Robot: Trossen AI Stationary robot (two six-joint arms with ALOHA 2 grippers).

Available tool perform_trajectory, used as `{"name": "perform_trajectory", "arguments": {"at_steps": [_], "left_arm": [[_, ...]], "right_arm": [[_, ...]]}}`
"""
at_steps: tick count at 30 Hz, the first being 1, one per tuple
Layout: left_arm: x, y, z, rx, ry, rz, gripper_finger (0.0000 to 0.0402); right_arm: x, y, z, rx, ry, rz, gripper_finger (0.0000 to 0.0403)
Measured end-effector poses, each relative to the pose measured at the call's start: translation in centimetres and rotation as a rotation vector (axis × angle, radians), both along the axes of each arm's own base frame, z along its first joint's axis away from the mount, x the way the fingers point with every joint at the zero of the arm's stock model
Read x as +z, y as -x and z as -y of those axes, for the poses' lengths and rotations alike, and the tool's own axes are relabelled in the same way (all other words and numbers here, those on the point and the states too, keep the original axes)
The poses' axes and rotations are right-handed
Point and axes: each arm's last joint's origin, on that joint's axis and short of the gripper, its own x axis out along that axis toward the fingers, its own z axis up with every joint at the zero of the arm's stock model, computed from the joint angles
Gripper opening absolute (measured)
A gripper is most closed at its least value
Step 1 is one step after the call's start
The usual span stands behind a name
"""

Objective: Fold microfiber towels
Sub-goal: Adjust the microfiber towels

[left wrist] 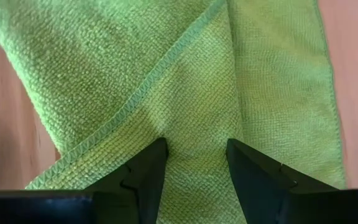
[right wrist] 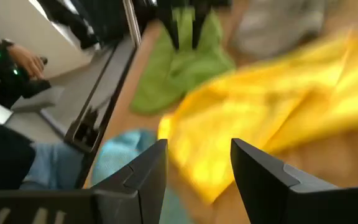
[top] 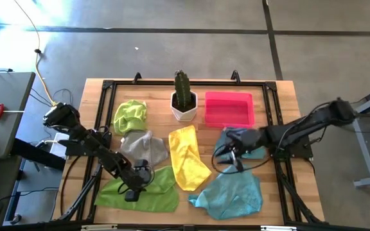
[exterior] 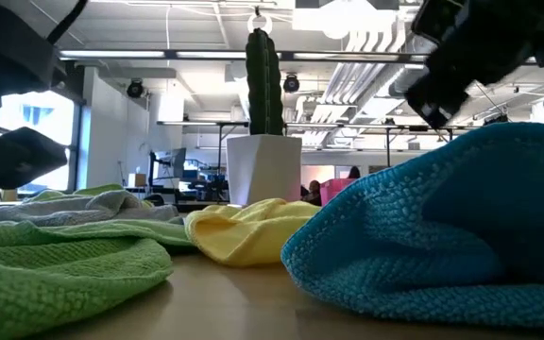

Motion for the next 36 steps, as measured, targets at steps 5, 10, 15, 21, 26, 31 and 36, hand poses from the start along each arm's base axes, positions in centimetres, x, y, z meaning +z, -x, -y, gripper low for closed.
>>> {"name": "perform_trajectory", "arguments": {"at_steps": [5,10,15,21,26,31,36], "left_arm": [[0.0,-0.1,0.0,-0.011,-0.021,0.027,0.0165],[0.0,-0.2,0.0,-0.009,-0.022,0.032,0.0165],[0.1,-0.4,0.0,0.018,-0.036,0.074,0.0165],[0.3,-1.0,0.2,0.033,-0.008,0.142,0.0165],[0.4,-1.1,0.3,0.034,0.004,0.161,0.0165],[0.5,-1.3,0.2,0.043,0.005,0.164,0.0165],[0.5,-1.5,-0.3,0.083,-0.026,0.185,0.0165]], "right_arm": [[-2.4,-0.1,-2.8,-0.016,-0.159,-0.196,0.0167],[-4.4,0.4,-5.6,0.005,-0.246,-0.334,0.0167],[-6.4,1.1,-7.6,-0.001,-0.28,-0.463,0.0167],[-8.0,2.2,-9.0,-0.019,-0.342,-0.635,0.0167],[-8.4,3.7,-10.3,-0.01,-0.404,-0.81,0.0167],[-8.6,5.6,-11.2,0.018,-0.443,-1.024,0.0149],[-8.7,6.4,-11.4,0.066,-0.444,-1.127,0.0113]]}}
